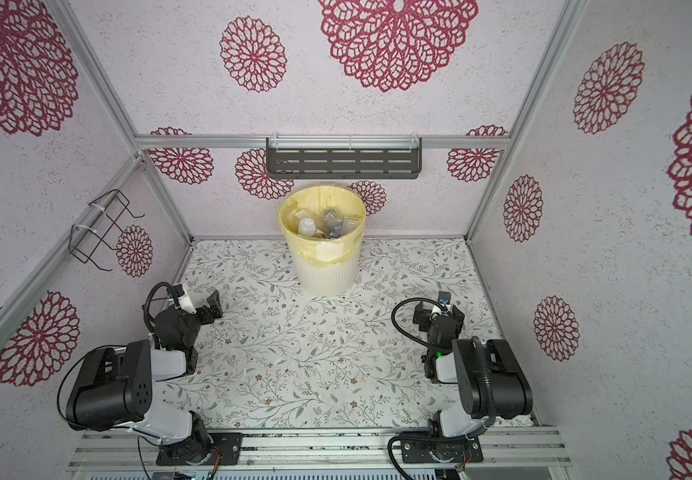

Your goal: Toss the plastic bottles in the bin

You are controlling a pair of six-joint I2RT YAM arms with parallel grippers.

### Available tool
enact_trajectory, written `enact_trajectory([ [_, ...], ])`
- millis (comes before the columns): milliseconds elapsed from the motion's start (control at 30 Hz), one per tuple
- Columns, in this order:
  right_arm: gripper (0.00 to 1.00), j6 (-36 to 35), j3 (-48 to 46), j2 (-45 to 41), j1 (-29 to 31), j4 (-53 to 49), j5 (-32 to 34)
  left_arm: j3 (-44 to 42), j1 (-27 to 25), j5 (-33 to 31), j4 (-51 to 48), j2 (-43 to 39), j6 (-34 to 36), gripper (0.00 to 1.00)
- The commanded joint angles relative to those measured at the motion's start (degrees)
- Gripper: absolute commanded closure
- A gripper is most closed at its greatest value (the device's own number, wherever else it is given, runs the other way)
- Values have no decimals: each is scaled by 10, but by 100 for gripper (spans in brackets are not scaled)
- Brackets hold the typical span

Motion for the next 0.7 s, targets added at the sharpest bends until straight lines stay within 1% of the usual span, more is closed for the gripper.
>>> enact_trajectory([
  [0, 1, 6, 2, -9, 1, 17, -6, 9, 2, 8, 6, 4, 9, 3],
  [667, 1, 3, 3, -9, 5, 17, -3, 8, 2, 8, 5, 4, 9, 3],
])
